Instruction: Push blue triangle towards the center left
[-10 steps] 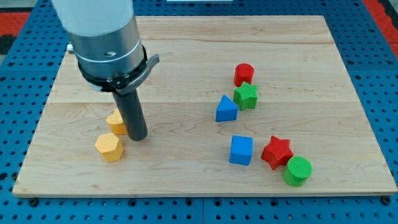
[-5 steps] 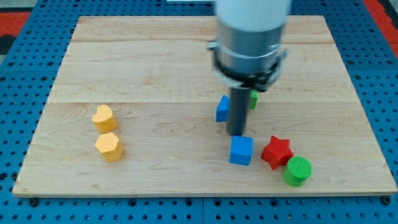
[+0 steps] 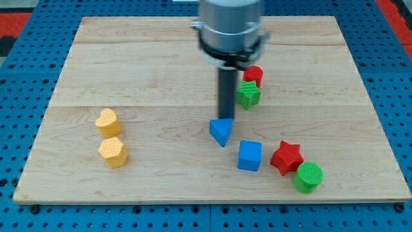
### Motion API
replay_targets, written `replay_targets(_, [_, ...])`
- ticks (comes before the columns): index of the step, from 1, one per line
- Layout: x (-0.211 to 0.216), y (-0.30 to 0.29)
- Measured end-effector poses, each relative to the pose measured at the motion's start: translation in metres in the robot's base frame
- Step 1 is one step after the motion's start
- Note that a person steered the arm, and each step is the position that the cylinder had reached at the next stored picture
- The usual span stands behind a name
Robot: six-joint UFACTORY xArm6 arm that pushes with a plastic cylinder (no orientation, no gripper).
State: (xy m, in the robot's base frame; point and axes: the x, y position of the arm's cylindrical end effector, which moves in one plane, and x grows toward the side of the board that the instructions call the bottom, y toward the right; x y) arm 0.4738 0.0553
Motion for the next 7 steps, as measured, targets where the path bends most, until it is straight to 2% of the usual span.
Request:
replay_targets(1, [0.007,0.073])
replay_targets(2, [0.03,0.056])
replay_targets(3, [0.032,-0.039])
replay_targets(4, [0.031,-0.071])
replay_targets(5, [0.01,-0.099])
replay_targets(7, [0.044,-0.12])
